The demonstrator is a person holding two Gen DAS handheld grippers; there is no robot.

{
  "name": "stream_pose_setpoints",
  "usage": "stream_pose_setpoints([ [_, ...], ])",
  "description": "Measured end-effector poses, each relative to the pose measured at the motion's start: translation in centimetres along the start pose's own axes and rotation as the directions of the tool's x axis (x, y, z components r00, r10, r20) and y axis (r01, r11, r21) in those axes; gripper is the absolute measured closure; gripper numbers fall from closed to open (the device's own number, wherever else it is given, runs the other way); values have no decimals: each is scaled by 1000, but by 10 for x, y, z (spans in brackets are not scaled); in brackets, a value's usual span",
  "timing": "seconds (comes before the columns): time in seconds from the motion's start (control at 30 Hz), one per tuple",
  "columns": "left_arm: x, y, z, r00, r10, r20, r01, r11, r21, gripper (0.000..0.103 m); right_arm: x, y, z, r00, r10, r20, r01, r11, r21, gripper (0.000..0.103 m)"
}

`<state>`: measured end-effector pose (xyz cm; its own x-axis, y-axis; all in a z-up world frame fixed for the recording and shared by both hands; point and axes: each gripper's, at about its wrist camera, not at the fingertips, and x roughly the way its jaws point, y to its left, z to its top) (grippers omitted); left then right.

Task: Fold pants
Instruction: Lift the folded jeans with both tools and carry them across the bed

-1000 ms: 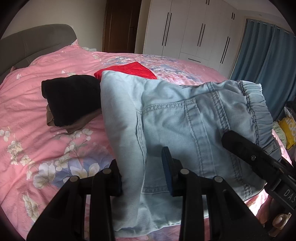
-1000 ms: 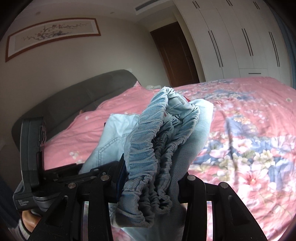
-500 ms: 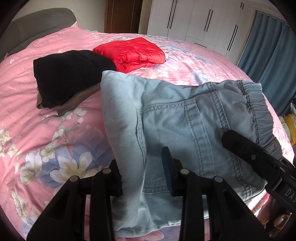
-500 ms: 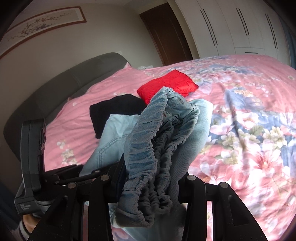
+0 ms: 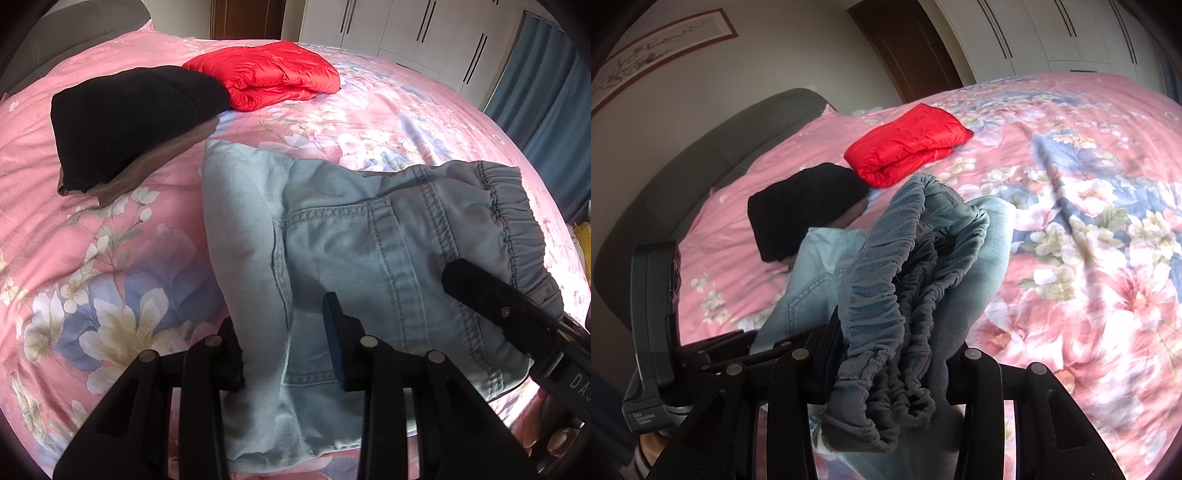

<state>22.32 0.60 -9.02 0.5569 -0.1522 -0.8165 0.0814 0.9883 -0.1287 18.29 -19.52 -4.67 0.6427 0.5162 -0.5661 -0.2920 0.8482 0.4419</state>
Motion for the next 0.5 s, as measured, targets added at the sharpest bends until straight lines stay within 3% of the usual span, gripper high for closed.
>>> stream_pose_setpoints([
  [0.5,17,2,-1,999,14,-49,-13,1000,13,69,24,-15,-3,997,-14,-69,17,999,43,60],
])
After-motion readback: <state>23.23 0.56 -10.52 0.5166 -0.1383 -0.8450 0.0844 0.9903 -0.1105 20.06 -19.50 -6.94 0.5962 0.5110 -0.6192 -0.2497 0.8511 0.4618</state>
